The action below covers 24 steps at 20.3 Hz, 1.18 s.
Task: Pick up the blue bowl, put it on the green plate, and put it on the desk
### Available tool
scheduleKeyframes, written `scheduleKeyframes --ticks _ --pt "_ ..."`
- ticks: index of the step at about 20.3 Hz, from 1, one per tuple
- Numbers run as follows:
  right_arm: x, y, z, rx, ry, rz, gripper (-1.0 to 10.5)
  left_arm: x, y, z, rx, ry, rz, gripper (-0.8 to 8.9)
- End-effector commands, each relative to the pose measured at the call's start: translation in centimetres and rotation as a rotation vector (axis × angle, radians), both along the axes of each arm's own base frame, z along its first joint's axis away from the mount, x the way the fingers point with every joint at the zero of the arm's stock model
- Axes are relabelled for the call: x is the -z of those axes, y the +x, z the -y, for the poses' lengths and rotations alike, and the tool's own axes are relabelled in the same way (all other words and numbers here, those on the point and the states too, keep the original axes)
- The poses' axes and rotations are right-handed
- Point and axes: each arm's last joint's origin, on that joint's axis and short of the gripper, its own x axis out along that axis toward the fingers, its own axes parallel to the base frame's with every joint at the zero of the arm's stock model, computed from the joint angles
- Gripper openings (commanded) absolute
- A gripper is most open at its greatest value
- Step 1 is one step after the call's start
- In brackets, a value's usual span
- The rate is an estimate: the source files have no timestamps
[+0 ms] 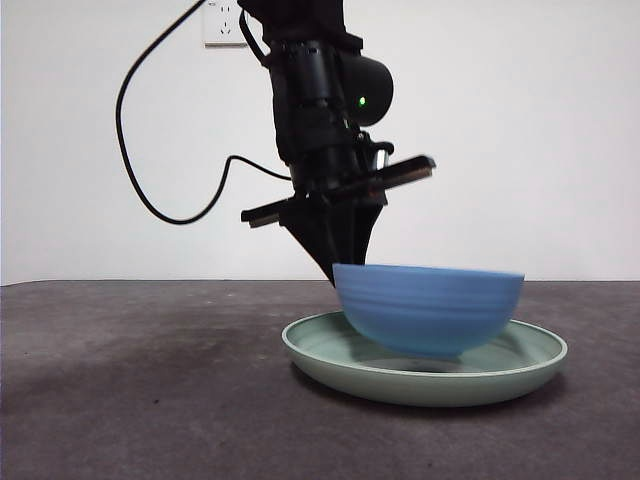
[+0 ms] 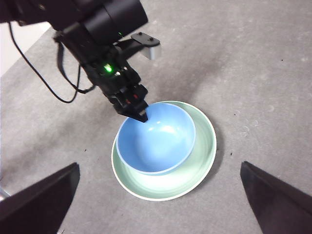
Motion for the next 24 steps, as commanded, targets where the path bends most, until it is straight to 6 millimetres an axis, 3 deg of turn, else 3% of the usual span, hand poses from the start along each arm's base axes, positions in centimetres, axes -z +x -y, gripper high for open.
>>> scheduleKeyframes --ticks 1,5,7,10,12,17,24 --pt "-0.6 -0.1 0.0 -0.010 -0.005 0.032 5.5 1.6 0.3 0.9 0.029 0.020 -0.014 0.15" --pt "-0.6 -0.1 0.0 -0.010 -0.005 0.032 5.5 2.0 0.3 1.1 0.039 0.020 -0.014 0.28" --pt "-0.6 -0.1 0.0 -0.009 -0.005 0.033 5.5 1.9 0.3 1.2 0.036 0.016 -0.009 0.84" --pt "-0.7 -0.1 0.0 -0.009 -0.004 0.037 5.5 1.4 0.5 1.3 0.029 0.003 0.004 4.36" --pt "-0.7 -0.1 0.0 -0.009 -0.004 0.038 5.5 0.7 0.6 1.4 0.028 -0.009 0.018 5.53" --pt "-0.7 -0.1 0.0 -0.002 -0.008 0.038 5.5 -2.8 0.5 1.3 0.058 -0.027 0.048 5.72" --pt "-0.6 0.0 0.0 0.002 -0.002 0.031 5.5 -10.7 -2.1 -1.0 0.111 -0.099 0.155 5.72"
